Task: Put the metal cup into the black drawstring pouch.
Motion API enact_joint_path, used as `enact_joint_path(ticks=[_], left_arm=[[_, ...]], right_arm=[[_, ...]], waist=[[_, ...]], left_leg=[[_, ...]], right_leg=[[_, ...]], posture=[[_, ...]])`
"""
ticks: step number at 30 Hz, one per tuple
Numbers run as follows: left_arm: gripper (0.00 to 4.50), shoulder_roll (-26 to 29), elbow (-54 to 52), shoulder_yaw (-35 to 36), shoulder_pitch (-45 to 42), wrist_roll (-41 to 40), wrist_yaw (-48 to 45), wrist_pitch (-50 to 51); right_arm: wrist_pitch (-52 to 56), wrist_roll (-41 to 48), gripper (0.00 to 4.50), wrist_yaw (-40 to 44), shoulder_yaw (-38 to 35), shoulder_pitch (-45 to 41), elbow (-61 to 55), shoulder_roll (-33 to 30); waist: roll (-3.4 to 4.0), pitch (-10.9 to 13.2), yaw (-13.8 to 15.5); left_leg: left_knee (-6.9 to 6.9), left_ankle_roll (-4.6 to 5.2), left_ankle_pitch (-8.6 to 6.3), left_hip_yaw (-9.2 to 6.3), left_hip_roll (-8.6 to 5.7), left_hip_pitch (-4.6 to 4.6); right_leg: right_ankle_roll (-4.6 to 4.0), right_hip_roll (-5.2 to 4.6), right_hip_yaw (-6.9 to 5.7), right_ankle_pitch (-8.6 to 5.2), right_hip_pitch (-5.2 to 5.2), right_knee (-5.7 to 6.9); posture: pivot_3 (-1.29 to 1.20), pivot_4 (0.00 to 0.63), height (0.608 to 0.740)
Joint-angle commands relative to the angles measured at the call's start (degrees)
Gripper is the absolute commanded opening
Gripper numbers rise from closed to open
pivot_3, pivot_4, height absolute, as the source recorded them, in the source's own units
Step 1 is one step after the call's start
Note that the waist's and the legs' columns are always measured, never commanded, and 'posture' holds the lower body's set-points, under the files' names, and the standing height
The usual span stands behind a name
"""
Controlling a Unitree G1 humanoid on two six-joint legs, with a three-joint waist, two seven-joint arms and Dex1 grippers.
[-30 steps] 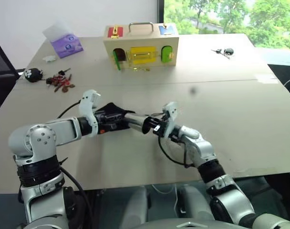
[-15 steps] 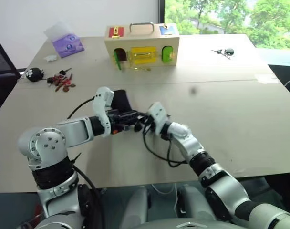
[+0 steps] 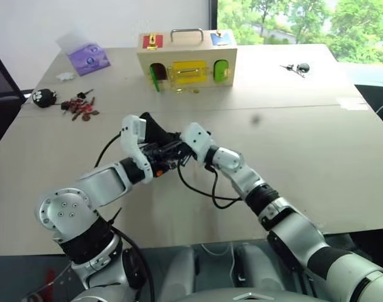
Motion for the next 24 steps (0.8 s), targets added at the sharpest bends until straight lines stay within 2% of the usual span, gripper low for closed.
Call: enact_joint_path(ticks=[1, 4, 5, 7, 10, 11, 13, 14, 16, 20, 24], left_arm=[[0.0, -2.05, -5.06, -3.07, -1.69, -9.93, -1.44, 0.06], [0.0, -1.46, -4.96, -5.18, -1.99, -11.53, -0.93, -0.69], [0.0, -1.22, -5.03, -5.89, -2.03, -11.87, -0.72, -1.04], [0.0, -1.2, -5.14, -6.75, -1.8, -12.43, 0.13, -1.98], [0.0, -1.48, -5.22, -7.77, -1.24, -13.71, 1.59, -3.73], [0.0, -1.27, -5.21, -8.2, -1.18, -14.35, 2.14, -4.43], [0.0, -1.05, -4.98, -9.01, -1.27, -15.97, 3.64, -6.03], [0.0, -0.8, -4.91, -9.42, -1.27, -16.54, 4.32, -6.66], [0.0, 0.19, -5.36, -10.59, -1.01, -17.2, 4.96, -7.5], [0.0, 2.34, -5.21, -12.42, 0.29, -20.9, 7.28, -10.33], [0.0, 4.74, -4.56, -13.89, 1.43, -23.55, 6.48, -13.83]], right_arm=[[11.28, 9.6, 0.04, 3.25, -8.54, -1.38, 0.81, 4.8], [1.33, -4.77, 0.04, -2.14, 1.21, -3.22, 2.21, 0.48], [-0.38, -6.69, 0.04, -2.84, 2.31, -3.68, 2.78, 0.02], [-0.21, -4.69, 0.04, -1.37, 0.39, -4.34, 3.48, 1.26], [8.68, 5.56, 0.04, 1.87, -7.83, -5.25, 2.64, 5.48], [8.2, 4.37, 0.04, 1.57, -7.12, -5.66, 2.94, 5.17], [1.31, -6.62, 0.04, -2.42, 0.95, -6.45, 4.34, 1.71], [0.29, -6.97, 0.04, -1.27, 1.53, -6.2, 4.61, 1.77], [3.42, -1.77, 0.04, 0.96, -2.53, -5.76, 4.43, 4.0], [0.02, -8.03, 0.04, -0.86, 1.4, -6.69, 5.41, 2.12], [1.52, -10.61, 0.04, -1.32, 2.07, -7.46, 5.03, 1.52]], waist=[[-0.04, 0.01, 0.02], [-0.01, 0.02, -0.55], [0.0, 0.03, -0.76], [0.0, 0.03, -0.75], [-0.01, 0.03, -0.17], [-0.03, 0.02, -0.05], [-0.03, 0.02, -0.14], [-0.02, 0.03, -0.41], [-0.02, 0.03, -0.36], [-0.02, 0.03, -0.32], [-0.03, 0.03, -0.33]], left_leg=[[0.02, 0.0, 0.0, -0.03, 0.0, -0.03], [0.0, 0.0, 0.0, 0.01, 0.0, -0.01], [-0.04, -0.01, -0.01, 0.07, 0.0, 0.03], [-0.11, -0.03, 0.01, 0.07, 0.0, 0.03], [-0.14, -0.04, 0.01, 0.04, 0.06, 0.03], [-0.13, -0.04, 0.02, 0.03, 0.05, -0.01], [-0.05, -0.02, 0.01, 0.04, 0.02, -0.07], [-0.06, -0.02, 0.0, 0.06, 0.0, -0.07], [-0.12, -0.02, 0.01, 0.11, -0.01, -0.06], [-0.19, -0.04, 0.01, 0.04, 0.05, -0.06], [-0.19, -0.04, 0.01, 0.1, 0.04, -0.06]], right_leg=[[0.0, 0.0, -0.02, 0.0, 0.0, -0.01], [0.0, 0.05, 0.01, 0.0, -0.04, 0.02], [0.0, 0.07, 0.07, 0.0, -0.05, 0.02], [-0.01, 0.12, 0.06, 0.0, -0.14, 0.06], [-0.01, 0.11, 0.02, 0.0, -0.11, 0.03], [-0.01, 0.05, 0.02, 0.0, -0.1, 0.01], [0.0, 0.02, 0.03, 0.0, -0.09, -0.07], [0.0, 0.01, 0.05, 0.01, -0.09, -0.08], [0.0, 0.05, 0.1, 0.0, -0.17, -0.06], [-0.01, 0.04, 0.03, 0.0, -0.18, -0.04], [-0.01, 0.04, 0.09, 0.0, -0.2, -0.05]], posture=[[0.0, 0.15, 0.74], [0.0, 0.15, 0.74], [0.0, 0.15, 0.74], [0.0, 0.15, 0.74], [0.0, 0.15, 0.74], [0.0, 0.15, 0.74], [0.0, 0.15, 0.74], [0.0, 0.15, 0.74], [0.0, 0.15, 0.74], [0.0, 0.15, 0.74], [0.0, 0.15, 0.74]])
